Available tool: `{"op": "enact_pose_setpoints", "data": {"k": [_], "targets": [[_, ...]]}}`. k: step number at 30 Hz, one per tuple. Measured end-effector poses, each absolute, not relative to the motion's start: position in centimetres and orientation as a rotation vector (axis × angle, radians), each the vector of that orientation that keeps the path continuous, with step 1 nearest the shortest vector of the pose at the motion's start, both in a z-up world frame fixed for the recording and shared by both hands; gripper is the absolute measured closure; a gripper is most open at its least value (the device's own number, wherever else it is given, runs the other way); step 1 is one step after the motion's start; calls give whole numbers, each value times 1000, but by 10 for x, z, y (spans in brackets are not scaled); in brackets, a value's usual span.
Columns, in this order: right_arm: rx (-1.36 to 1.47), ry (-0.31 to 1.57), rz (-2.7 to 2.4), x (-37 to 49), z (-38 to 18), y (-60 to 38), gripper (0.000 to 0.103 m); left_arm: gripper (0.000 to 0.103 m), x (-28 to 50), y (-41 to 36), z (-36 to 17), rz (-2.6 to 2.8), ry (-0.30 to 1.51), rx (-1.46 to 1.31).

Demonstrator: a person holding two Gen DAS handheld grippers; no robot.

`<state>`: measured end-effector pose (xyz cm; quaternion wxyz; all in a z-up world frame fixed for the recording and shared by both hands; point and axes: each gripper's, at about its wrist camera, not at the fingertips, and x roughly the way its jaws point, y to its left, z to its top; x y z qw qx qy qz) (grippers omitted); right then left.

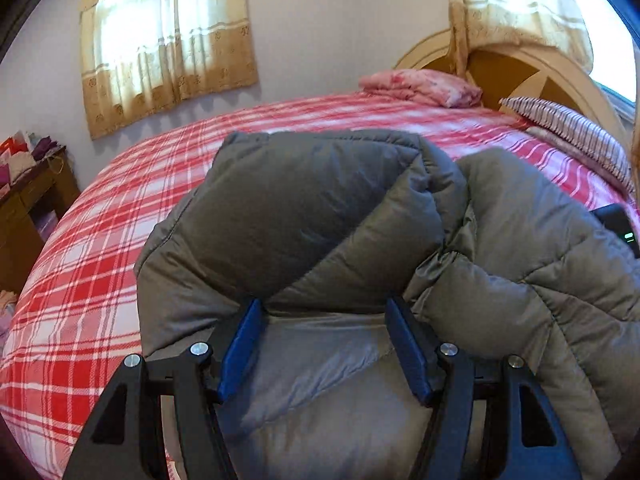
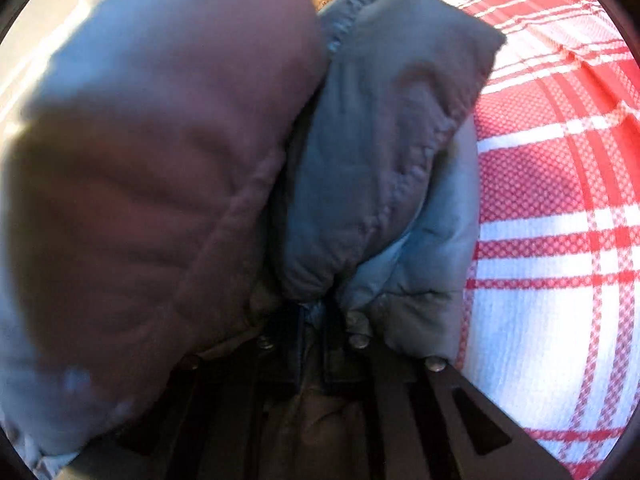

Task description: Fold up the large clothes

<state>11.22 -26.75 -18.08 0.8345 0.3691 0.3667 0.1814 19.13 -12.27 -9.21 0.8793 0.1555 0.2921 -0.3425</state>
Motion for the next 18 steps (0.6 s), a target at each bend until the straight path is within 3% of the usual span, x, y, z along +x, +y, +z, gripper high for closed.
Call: {"op": "enact_pose_setpoints", "data": {"k": [4, 7, 8, 9, 11, 17, 18], "targets": [[780, 771, 343, 96, -174, -275, 94, 38, 189, -128, -98, -683, 614, 367], [772, 753, 271, 72, -158, -291, 84, 38, 189, -131, -100, -662, 604, 391], [737, 732, 234, 61, -147, -297, 73, 38, 188, -132, -101, -658, 600, 398], [697, 716, 191, 53, -136, -302, 54, 38, 188, -133, -101, -654, 596, 404], [650, 665, 106, 40, -114, -312, 31, 38, 188, -134, -102, -647, 592, 415], [633, 566, 172, 63, -59, -307, 31, 38, 185, -139, -105, -611, 574, 453], [558, 593, 166, 77, -52, -293, 36, 38, 184, -141, -105, -602, 570, 462]]}}
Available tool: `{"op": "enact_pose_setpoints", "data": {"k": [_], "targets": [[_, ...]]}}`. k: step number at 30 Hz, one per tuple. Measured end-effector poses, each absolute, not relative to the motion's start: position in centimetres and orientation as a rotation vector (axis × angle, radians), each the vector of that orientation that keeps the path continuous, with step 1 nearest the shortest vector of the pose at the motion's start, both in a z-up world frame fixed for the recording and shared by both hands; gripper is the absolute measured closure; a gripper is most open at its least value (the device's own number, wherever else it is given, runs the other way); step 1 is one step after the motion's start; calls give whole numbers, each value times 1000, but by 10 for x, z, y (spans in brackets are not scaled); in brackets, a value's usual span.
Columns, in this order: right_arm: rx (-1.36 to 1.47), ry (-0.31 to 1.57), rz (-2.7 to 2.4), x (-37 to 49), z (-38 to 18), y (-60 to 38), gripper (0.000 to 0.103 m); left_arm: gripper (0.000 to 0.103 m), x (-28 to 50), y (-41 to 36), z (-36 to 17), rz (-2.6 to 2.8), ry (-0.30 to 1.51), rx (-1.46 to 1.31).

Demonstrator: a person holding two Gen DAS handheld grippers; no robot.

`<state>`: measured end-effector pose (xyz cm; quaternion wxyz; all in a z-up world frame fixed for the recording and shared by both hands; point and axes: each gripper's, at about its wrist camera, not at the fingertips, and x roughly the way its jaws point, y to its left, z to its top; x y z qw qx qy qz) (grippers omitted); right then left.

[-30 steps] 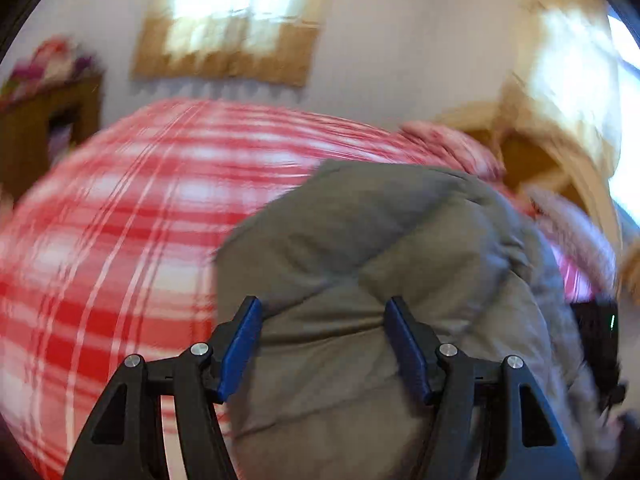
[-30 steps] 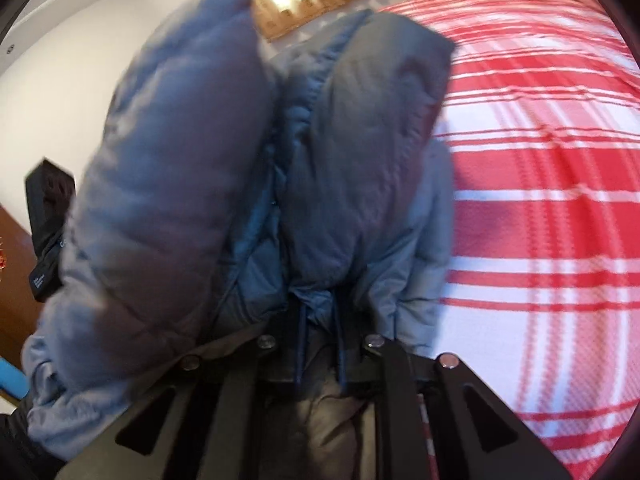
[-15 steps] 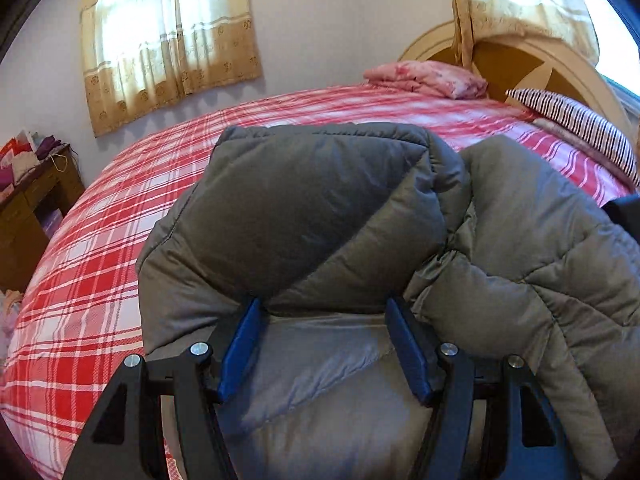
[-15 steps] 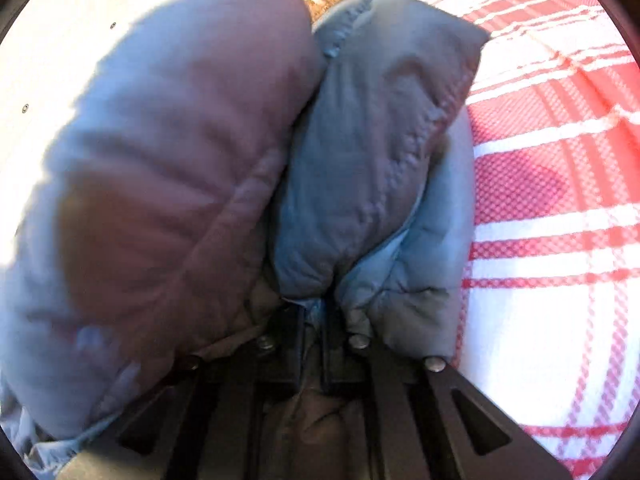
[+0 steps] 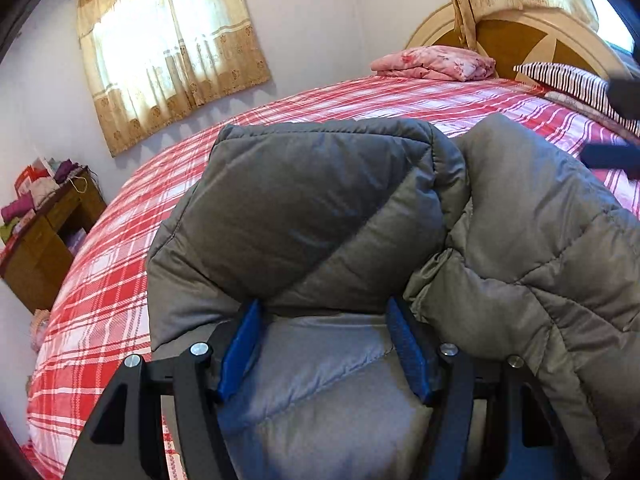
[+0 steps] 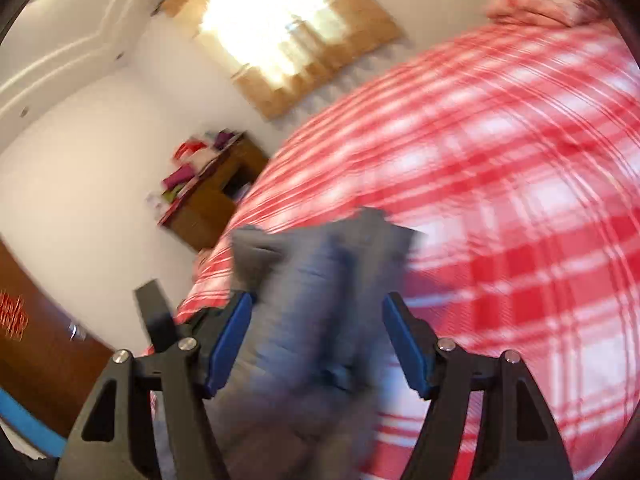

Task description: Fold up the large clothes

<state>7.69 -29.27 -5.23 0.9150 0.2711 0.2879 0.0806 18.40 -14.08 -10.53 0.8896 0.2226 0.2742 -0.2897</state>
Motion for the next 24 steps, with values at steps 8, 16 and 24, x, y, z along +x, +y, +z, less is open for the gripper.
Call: {"op": "enact_pose_setpoints", "data": {"k": [8, 16, 24], "targets": [[409, 769, -27, 110, -112, -275, 71, 38, 188, -141, -108, -572, 574, 457], [505, 770, -35, 94, -138, -286, 73, 37, 190, -146, -113, -567, 577, 464], [539, 746, -16, 84, -145, -288, 73, 37, 197, -144, -118, -565, 595, 441]]}}
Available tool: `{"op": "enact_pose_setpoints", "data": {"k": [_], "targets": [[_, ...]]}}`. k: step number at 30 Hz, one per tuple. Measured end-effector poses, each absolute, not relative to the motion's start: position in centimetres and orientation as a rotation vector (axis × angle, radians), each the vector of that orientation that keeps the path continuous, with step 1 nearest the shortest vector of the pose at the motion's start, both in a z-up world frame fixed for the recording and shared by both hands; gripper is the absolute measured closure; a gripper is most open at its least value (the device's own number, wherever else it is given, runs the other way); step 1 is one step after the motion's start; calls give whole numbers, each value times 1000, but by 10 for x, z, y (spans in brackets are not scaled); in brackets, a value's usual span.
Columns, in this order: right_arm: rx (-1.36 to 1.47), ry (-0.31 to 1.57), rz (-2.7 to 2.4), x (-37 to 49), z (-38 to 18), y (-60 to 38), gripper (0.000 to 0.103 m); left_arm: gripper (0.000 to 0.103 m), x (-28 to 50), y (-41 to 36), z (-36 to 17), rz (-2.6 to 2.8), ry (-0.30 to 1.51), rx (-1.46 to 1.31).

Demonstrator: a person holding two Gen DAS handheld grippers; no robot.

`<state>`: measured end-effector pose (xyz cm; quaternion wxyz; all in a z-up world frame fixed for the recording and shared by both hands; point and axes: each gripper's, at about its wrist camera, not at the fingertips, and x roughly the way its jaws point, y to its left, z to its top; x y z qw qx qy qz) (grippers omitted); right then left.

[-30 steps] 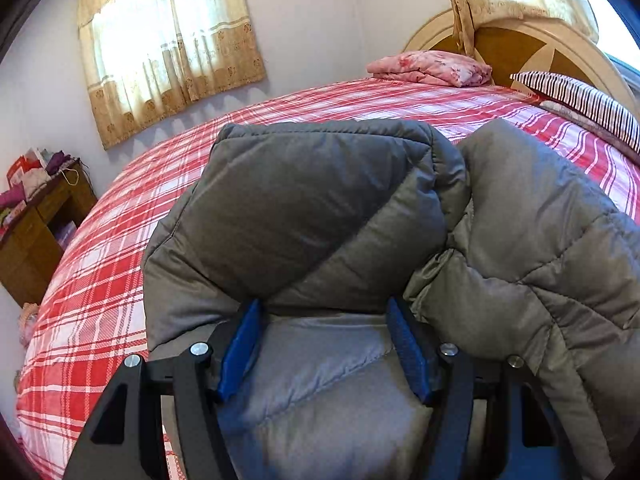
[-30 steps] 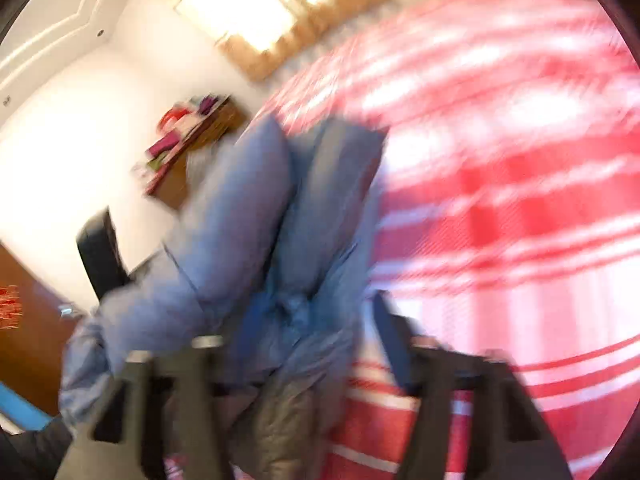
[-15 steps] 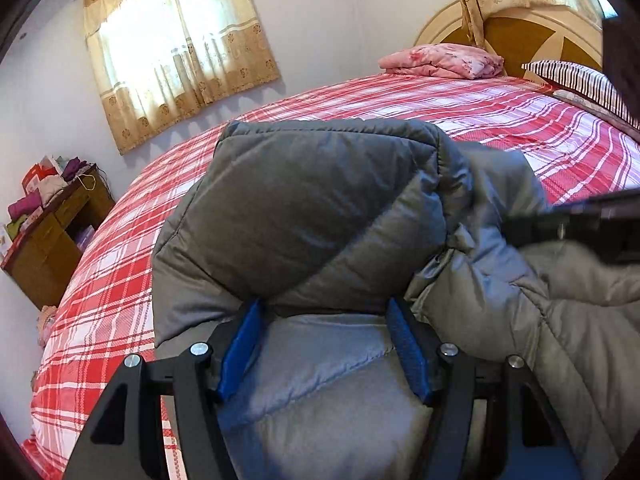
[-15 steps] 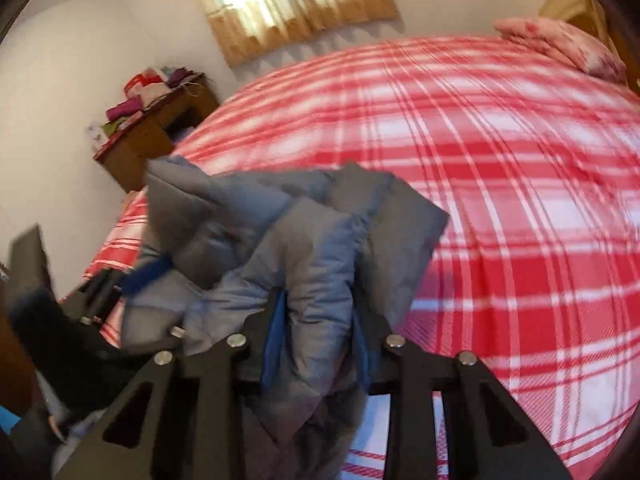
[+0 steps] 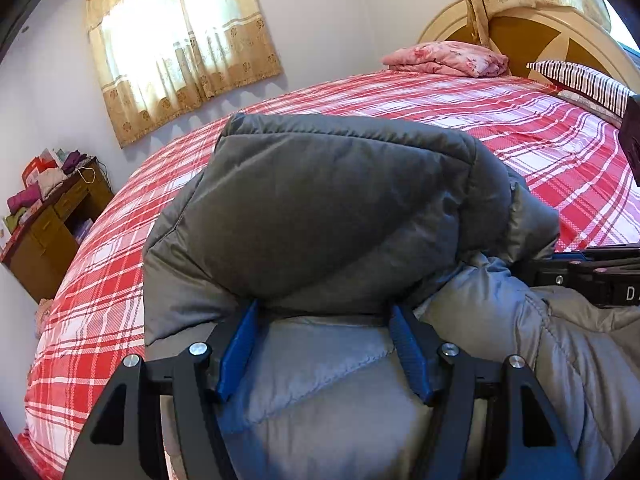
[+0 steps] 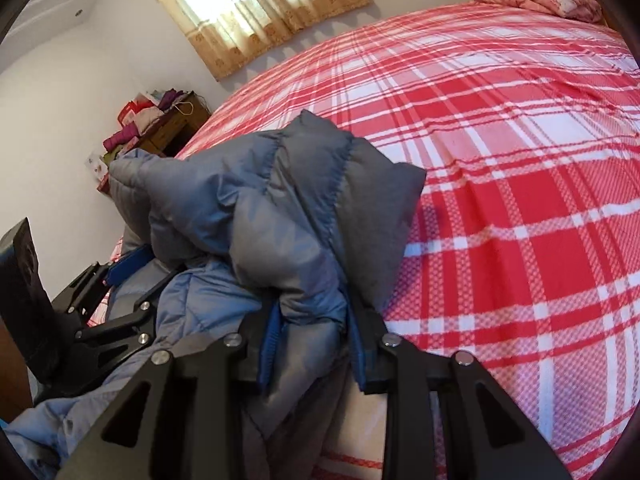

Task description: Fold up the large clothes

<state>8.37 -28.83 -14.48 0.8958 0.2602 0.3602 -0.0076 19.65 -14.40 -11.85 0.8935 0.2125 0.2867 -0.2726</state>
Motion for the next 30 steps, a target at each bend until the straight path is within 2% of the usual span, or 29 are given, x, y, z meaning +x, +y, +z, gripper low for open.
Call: {"op": "enact_pose_setpoints", "data": {"k": [5, 11, 14, 20, 30], "targets": [[553, 766, 6, 87, -146, -293, 73, 37, 198, -139, -108, -607, 620, 426], [604, 796, 63, 94, -148, -308, 72, 37, 231, -126, -57, -711, 677, 260], [601, 792, 70, 94, -148, -309, 72, 37, 256, -145, -47, -694, 688, 280], [609, 779, 97, 92, -153, -313, 73, 37, 284, -188, -80, -636, 747, 426], [637, 756, 129, 87, -162, -320, 73, 35, 290, -198, -122, -611, 758, 446]]}}
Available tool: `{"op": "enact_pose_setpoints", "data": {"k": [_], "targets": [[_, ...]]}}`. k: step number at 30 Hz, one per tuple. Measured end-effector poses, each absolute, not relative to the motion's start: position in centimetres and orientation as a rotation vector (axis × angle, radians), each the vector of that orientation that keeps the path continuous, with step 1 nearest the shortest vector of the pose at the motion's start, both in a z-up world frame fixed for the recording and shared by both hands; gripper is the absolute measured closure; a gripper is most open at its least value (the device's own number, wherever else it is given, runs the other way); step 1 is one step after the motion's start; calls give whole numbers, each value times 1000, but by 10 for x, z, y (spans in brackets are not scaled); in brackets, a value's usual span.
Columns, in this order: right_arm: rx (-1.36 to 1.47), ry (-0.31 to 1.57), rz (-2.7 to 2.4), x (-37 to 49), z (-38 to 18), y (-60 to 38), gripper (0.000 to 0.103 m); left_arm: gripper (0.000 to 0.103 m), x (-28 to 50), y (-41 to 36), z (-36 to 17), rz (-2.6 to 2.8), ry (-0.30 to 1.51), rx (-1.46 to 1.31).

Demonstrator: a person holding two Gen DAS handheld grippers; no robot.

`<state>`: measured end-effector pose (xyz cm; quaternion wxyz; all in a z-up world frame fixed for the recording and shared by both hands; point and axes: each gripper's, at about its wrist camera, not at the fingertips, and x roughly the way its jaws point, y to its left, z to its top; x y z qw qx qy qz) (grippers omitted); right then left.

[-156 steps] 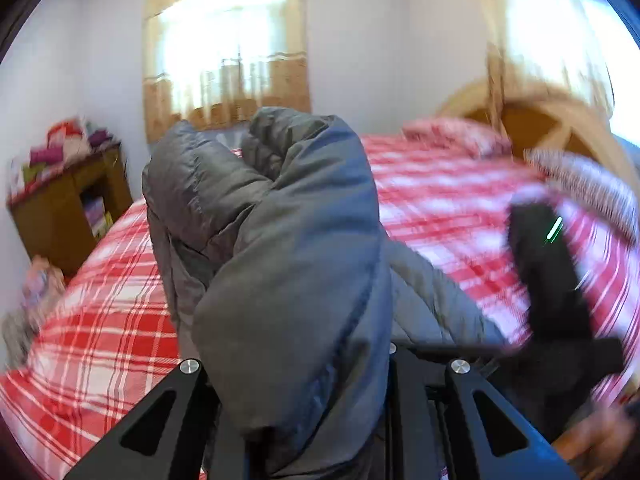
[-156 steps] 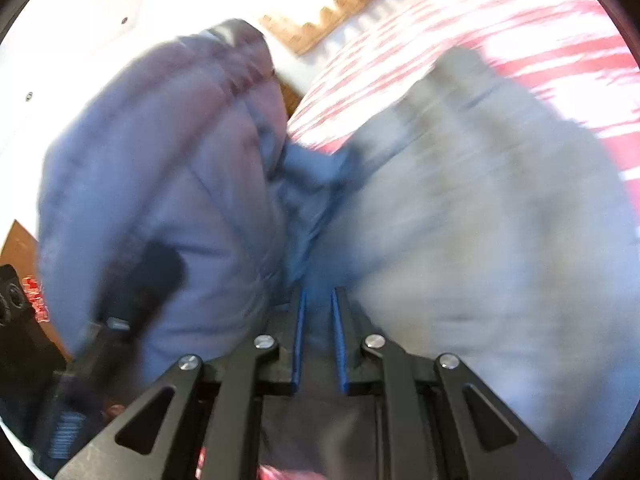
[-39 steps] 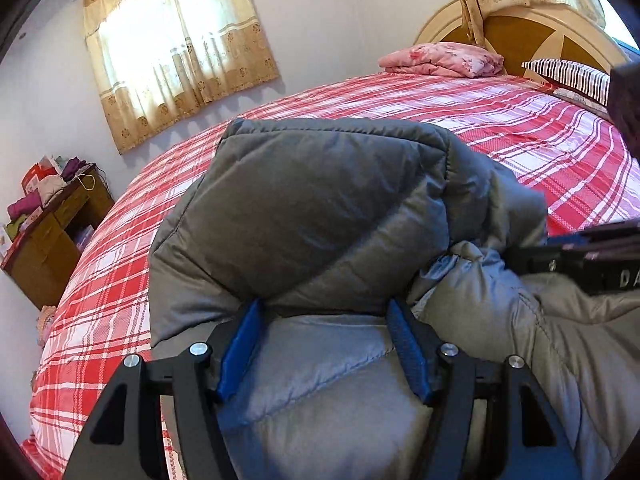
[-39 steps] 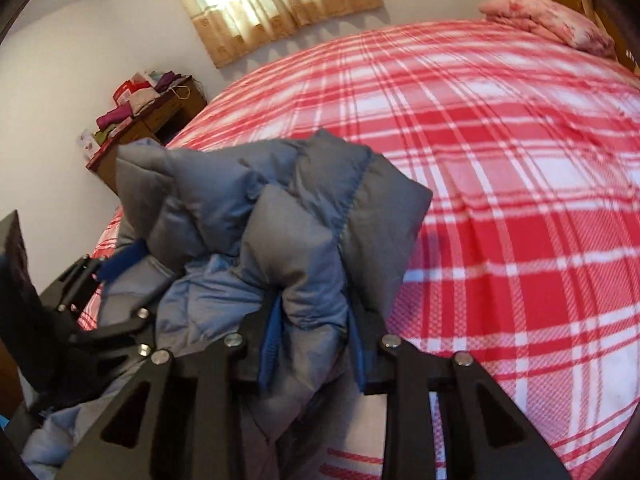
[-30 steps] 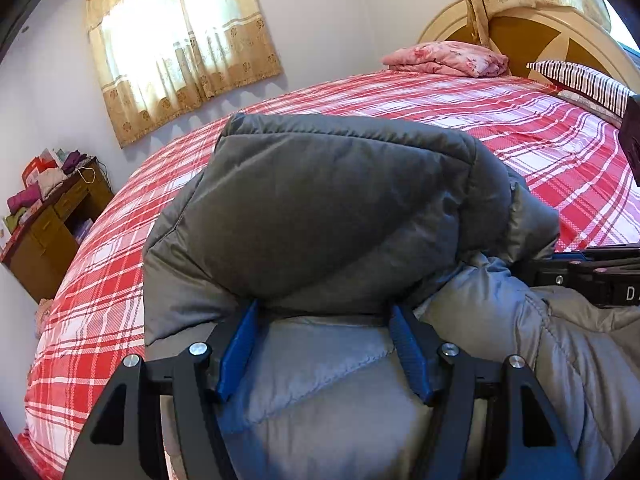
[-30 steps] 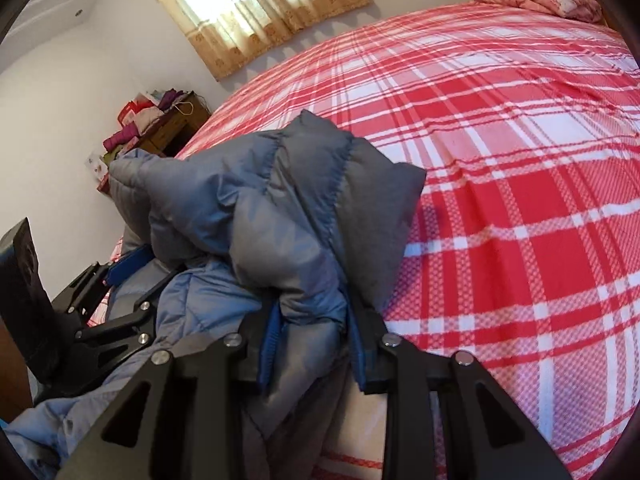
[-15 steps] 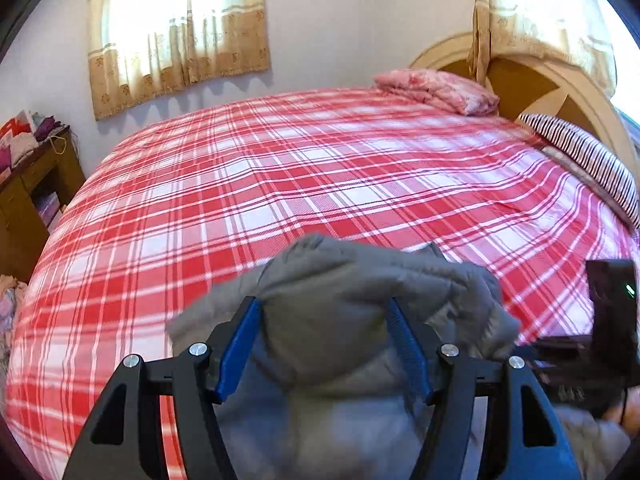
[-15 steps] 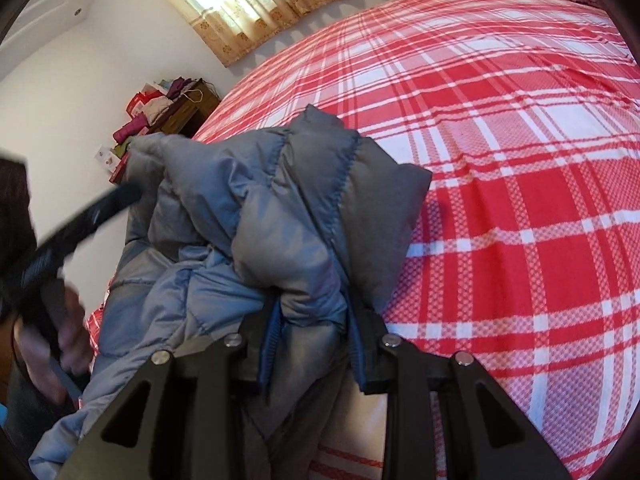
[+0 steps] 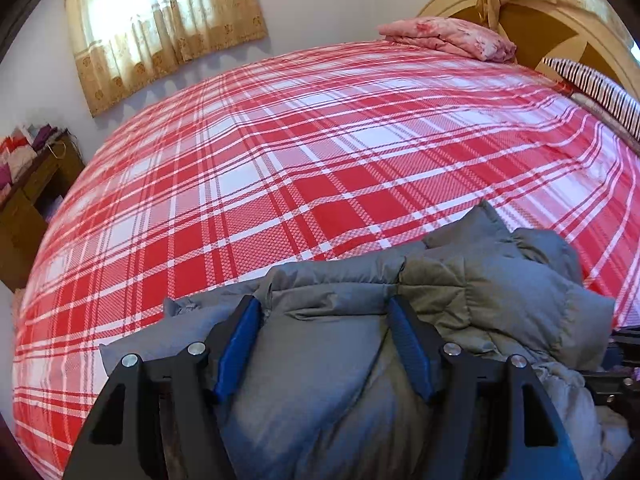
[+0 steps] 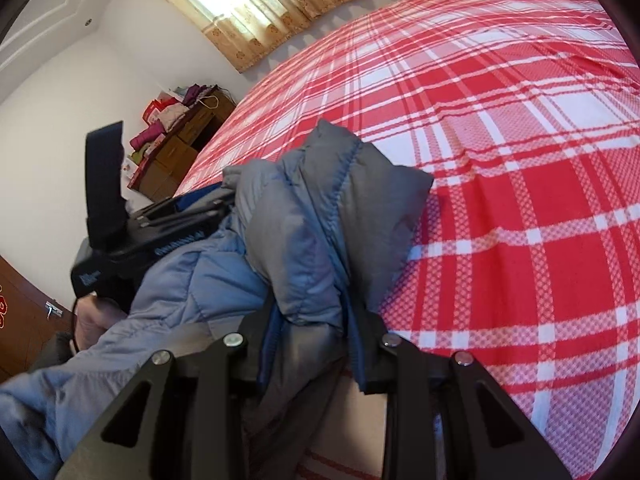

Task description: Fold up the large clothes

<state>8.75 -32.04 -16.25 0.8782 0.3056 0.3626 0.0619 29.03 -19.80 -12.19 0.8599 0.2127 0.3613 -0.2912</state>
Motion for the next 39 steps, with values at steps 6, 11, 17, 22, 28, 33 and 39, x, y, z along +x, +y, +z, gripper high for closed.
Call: {"op": "enact_pose_setpoints", "data": {"k": [6, 11, 17, 22, 28, 33, 39], "targets": [[625, 787, 108, 90, -156, -318, 73, 34, 273, -192, -103, -536, 721, 496], [639, 786, 105, 92, -155, -319, 72, 34, 249, -159, -73, -488, 707, 443], [638, 810, 101, 95, -152, -319, 72, 34, 211, -129, -58, -488, 710, 391], [625, 831, 88, 100, -148, -317, 72, 34, 173, -132, -62, -559, 699, 388], [615, 841, 64, 104, -145, -312, 72, 33, 168, -135, -79, -535, 713, 424], [614, 850, 47, 106, -142, -308, 70, 27, 169, -119, -71, -466, 698, 410], [652, 843, 68, 106, -140, -310, 55, 23, 177, -74, -56, -352, 656, 337]]}}
